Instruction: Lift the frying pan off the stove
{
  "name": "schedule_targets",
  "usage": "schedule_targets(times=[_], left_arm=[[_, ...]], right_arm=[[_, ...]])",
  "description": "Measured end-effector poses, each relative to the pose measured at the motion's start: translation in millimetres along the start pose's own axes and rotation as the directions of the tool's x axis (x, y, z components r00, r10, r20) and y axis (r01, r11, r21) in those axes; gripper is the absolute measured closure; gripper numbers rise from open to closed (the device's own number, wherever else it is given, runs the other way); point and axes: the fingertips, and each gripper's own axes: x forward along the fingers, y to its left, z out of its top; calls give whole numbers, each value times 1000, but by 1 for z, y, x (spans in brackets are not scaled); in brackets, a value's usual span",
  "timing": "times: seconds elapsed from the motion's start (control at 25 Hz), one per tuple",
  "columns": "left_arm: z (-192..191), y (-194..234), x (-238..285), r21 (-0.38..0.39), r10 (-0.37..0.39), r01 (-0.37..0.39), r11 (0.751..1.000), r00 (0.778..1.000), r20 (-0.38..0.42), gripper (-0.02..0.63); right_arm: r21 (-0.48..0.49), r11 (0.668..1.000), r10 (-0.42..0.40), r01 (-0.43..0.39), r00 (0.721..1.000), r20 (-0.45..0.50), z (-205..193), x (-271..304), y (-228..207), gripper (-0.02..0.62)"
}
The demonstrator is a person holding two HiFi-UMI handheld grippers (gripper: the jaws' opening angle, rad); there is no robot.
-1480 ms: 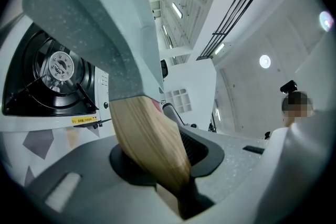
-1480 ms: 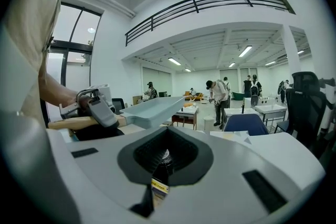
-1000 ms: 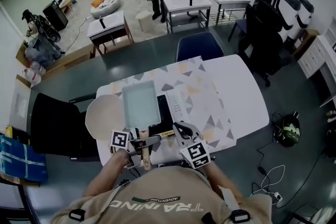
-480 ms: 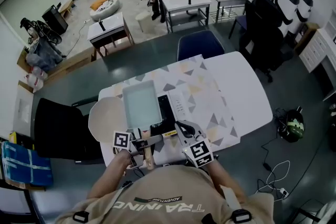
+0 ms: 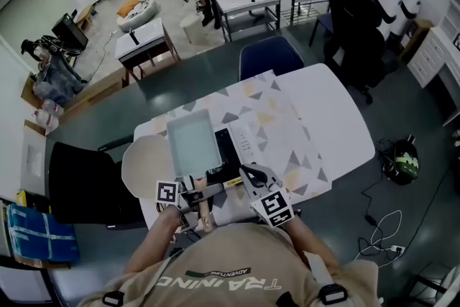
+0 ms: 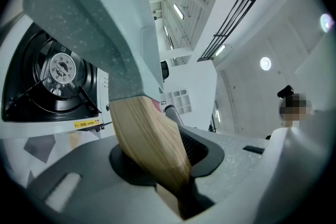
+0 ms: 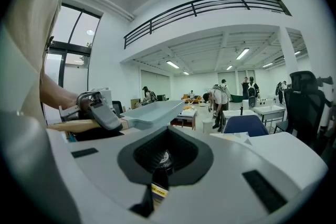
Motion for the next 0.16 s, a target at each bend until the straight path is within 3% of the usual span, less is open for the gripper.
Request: schedule_targets(times=[0.16], left_arm=[[5,1,0,-1,-4,4,1000,1000,3,503]], right_arm=[[-9,1000,-2,2,1000,4,3,4,-3,600]])
